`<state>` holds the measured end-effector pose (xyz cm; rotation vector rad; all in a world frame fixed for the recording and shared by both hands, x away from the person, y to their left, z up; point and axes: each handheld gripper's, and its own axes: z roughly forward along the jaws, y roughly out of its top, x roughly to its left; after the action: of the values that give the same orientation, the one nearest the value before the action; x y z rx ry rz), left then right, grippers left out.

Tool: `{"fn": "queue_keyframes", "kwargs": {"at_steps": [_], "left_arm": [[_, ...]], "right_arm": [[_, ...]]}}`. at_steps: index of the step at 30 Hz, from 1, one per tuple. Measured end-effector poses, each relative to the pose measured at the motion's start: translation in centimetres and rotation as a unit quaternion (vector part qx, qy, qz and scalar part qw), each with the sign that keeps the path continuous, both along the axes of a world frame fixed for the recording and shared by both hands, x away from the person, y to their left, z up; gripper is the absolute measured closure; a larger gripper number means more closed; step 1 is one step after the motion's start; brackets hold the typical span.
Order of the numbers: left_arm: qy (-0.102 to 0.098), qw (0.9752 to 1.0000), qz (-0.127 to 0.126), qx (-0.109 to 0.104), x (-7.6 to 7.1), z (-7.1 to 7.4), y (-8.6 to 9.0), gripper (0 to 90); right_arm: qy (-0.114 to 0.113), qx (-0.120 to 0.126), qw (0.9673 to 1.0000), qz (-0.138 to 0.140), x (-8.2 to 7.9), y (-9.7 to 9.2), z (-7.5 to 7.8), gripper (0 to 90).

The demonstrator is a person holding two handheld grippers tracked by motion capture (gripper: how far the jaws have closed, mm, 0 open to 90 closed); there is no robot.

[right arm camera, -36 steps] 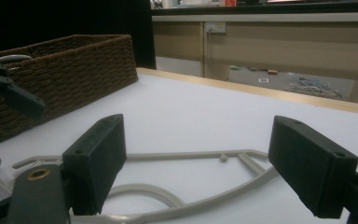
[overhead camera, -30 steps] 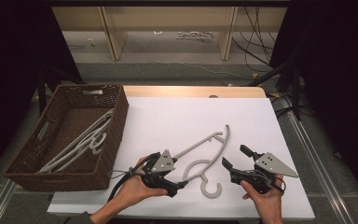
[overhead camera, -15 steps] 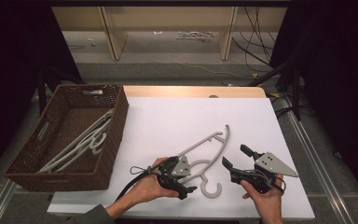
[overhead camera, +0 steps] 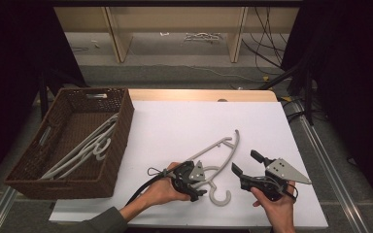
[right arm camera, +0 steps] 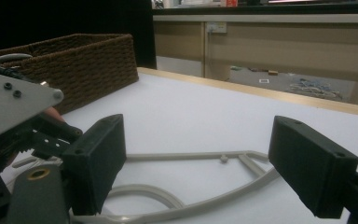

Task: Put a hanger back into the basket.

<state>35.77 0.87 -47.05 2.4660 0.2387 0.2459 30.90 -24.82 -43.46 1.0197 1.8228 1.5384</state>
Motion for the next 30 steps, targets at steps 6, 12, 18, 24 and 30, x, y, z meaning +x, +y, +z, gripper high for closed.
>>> {"fn": "queue_keyframes", "kwargs": {"at_steps": [6, 12, 18, 24, 30], "left_arm": [[0.040, 0.9989, 0.022, 0.002, 0.0, -0.8, -0.9, 51.6], [0.095, 0.9941, 0.052, 0.007, 0.8, -0.5, -1.0, 53.3], [0.110, 0.9915, 0.039, 0.057, 1.8, 0.1, -1.0, 63.4], [0.132, 0.9878, 0.046, 0.070, 2.9, 0.3, -1.3, 75.9], [0.145, 0.9843, 0.032, 0.095, 2.6, 0.5, -2.1, 62.5]], "right_arm": [[0.007, 0.002, 1.0000, 0.004, -0.1, 0.0, 0.1, 20.0], [0.006, 0.001, 1.0000, 0.004, -0.1, 0.1, 0.1, 20.1], [0.002, 0.006, 1.0000, 0.004, 0.0, 0.1, 0.0, 20.1], [0.007, -0.008, 0.9999, 0.002, -0.2, 0.1, 0.1, 20.3], [0.006, -0.006, 1.0000, 0.002, -0.1, 0.1, 0.1, 20.3]]}}
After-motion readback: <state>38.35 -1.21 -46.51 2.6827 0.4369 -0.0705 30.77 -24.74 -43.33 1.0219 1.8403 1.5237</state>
